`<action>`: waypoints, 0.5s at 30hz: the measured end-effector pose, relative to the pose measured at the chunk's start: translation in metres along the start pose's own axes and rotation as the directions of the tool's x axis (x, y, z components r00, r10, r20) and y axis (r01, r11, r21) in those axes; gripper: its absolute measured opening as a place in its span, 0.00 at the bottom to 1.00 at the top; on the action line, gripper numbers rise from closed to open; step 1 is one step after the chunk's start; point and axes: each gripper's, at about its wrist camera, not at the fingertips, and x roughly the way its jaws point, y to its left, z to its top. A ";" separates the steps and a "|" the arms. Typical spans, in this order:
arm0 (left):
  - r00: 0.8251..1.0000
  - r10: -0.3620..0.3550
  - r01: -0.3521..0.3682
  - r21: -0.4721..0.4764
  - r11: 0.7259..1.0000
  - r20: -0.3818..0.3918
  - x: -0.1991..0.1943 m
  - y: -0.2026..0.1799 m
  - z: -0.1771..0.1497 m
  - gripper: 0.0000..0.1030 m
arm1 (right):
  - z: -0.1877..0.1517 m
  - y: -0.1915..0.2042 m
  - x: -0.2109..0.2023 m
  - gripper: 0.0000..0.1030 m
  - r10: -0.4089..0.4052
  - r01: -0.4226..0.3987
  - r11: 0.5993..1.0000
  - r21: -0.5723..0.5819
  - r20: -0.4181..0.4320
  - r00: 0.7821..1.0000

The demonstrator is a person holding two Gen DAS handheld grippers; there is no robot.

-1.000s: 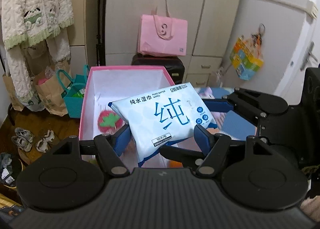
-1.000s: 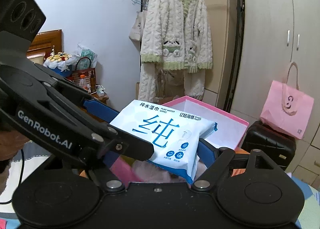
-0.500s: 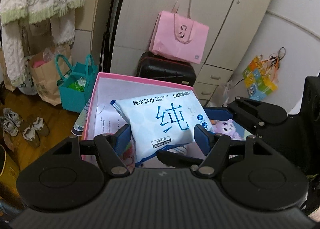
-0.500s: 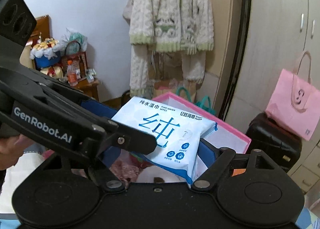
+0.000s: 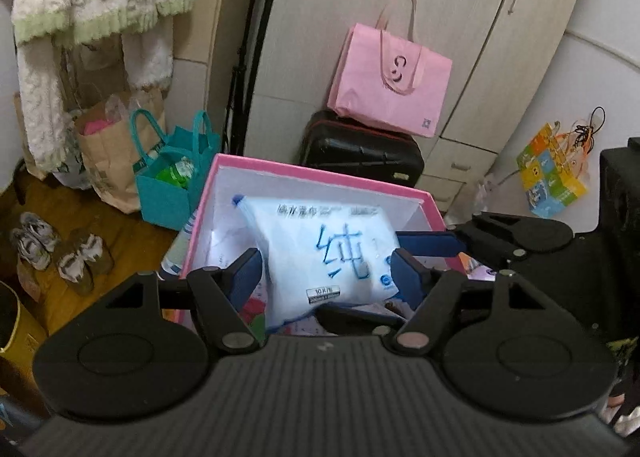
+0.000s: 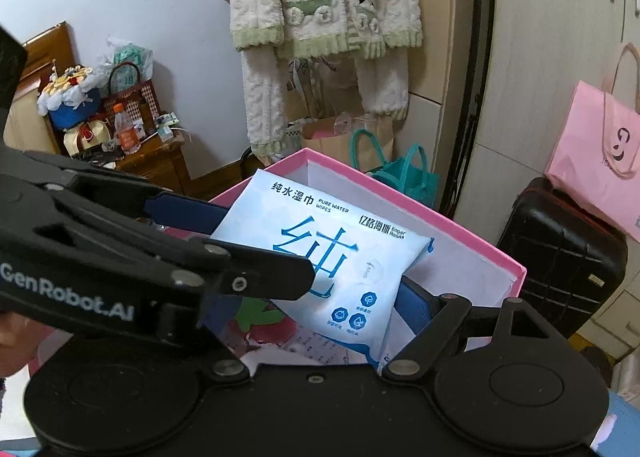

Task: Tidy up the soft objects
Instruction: 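Open both grippers over the pink box to drop the wipe pack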

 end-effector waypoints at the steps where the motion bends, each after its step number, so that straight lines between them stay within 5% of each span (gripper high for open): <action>1: 1.000 0.007 -0.007 0.008 1.000 0.023 -0.005 -0.001 -0.001 0.69 | -0.001 0.000 -0.002 0.83 -0.005 0.005 1.000 -0.005 0.007 1.000; 8: 0.995 0.035 -0.042 0.076 0.996 0.092 -0.048 -0.010 -0.006 0.72 | -0.015 0.001 -0.034 0.83 -0.029 0.030 1.000 -0.005 0.049 0.998; 15: 0.998 0.019 -0.029 0.165 0.986 0.058 -0.090 -0.033 -0.018 0.72 | -0.031 0.005 -0.084 0.83 -0.056 0.057 0.998 -0.008 0.083 0.995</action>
